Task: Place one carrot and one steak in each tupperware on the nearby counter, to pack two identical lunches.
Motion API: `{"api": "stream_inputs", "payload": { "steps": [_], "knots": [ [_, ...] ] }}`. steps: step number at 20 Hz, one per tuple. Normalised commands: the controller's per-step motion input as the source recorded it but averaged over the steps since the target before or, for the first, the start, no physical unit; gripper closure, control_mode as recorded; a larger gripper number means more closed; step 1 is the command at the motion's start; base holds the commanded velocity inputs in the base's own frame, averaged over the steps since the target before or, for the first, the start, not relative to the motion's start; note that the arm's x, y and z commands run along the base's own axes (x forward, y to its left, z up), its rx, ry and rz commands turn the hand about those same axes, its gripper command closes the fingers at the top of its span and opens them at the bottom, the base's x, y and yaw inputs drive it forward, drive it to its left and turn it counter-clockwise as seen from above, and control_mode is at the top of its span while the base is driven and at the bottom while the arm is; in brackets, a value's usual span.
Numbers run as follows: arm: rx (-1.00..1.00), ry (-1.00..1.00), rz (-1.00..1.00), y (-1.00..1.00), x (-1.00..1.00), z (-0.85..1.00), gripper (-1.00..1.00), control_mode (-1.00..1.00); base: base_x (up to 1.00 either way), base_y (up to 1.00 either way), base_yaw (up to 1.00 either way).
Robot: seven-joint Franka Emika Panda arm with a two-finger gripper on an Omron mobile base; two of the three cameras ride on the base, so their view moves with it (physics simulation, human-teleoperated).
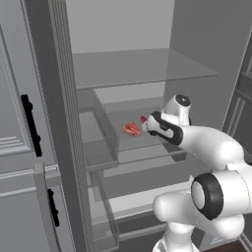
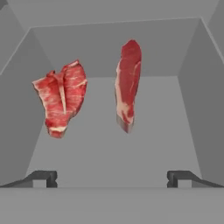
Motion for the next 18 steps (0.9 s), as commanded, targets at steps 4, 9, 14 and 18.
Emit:
{"api": "stream_inputs", "payload": {
  "steps": [4,9,14,18],
  "knots": [
    [-0.01,-0.01,0.00,0.00,0.34,-0.10,-1.00,-1.00,0.00,0.00,0.00],
    [0.00,-0.02,0.00,0.00,0.31,-0.15,-1.00,-1.00,0.00,0.00,0.00],
    [0.00,-0.02,0.00,0.00,0.26,-0.17,-1.00,-1.00,0.00,0.00,0.00],
    [0.00,-0.02,0.00,0.00,0.24,-0.17,-1.00,-1.00,0.00,0.00,0.00]
  ]
}}
